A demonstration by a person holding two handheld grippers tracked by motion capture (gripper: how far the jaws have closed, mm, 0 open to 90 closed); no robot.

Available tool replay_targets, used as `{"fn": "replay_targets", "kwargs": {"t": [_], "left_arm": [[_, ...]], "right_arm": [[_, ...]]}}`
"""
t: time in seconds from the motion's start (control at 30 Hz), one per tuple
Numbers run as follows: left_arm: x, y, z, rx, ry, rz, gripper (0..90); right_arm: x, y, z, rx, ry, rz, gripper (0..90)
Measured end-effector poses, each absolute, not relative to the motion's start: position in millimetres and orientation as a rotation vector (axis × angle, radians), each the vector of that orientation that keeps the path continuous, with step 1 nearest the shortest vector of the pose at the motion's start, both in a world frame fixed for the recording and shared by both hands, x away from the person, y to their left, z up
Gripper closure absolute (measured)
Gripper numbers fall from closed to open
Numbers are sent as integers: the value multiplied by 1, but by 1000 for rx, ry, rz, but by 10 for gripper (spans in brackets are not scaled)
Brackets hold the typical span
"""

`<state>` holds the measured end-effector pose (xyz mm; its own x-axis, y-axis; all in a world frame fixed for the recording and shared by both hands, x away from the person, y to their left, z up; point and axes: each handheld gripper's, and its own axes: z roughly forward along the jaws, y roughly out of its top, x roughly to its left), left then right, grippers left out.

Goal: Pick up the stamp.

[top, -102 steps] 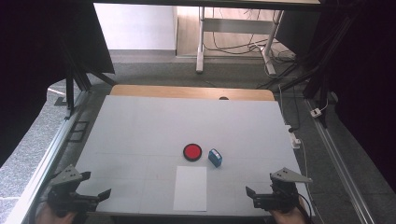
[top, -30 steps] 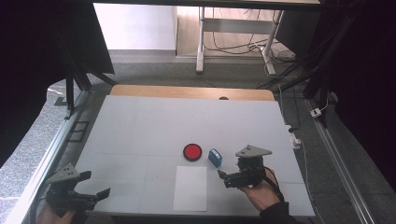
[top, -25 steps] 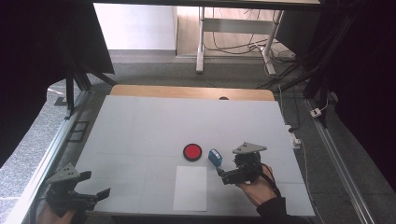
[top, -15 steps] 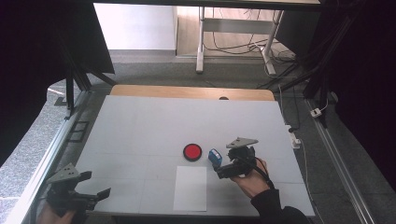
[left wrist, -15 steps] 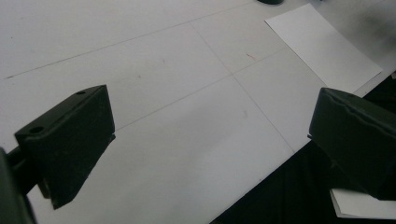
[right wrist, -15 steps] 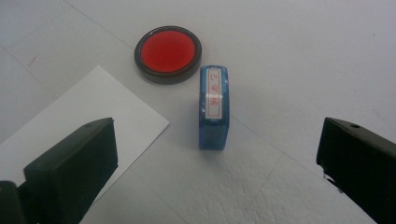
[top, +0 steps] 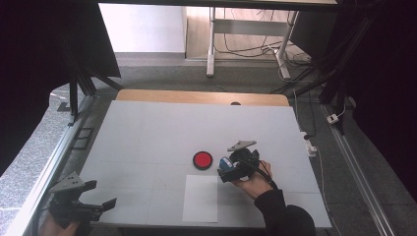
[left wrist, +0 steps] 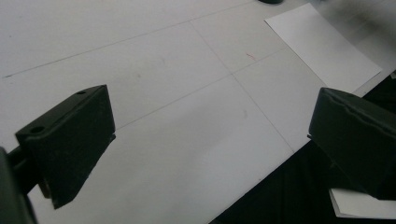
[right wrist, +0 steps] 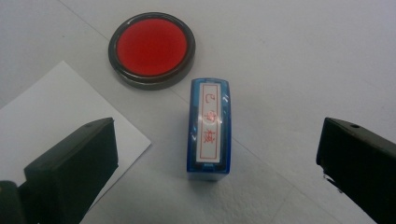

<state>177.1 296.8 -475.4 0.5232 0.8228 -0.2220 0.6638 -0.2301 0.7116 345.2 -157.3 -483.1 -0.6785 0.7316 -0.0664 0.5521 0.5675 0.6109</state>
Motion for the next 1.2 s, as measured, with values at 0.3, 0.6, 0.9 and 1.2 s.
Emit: {"fn": "replay_targets", "kwargs": {"t": [0.3,0.6,0.9,1.2], "left_arm": [[177,296,-476,1974,1211,256,6],[177,296,-476,1975,1213,253,7],[178,296,-476,1976,1213,248,9],[178,296,-476,1977,1212,248,9]], "right_arm": [[351,-154,-485,1037,2505,784,284],[355,-153,-485,1041,2553,796,623],[356,-154,-483,1037,2586,801,713],[356,-161,-476,1060,2569,895,713]]}}
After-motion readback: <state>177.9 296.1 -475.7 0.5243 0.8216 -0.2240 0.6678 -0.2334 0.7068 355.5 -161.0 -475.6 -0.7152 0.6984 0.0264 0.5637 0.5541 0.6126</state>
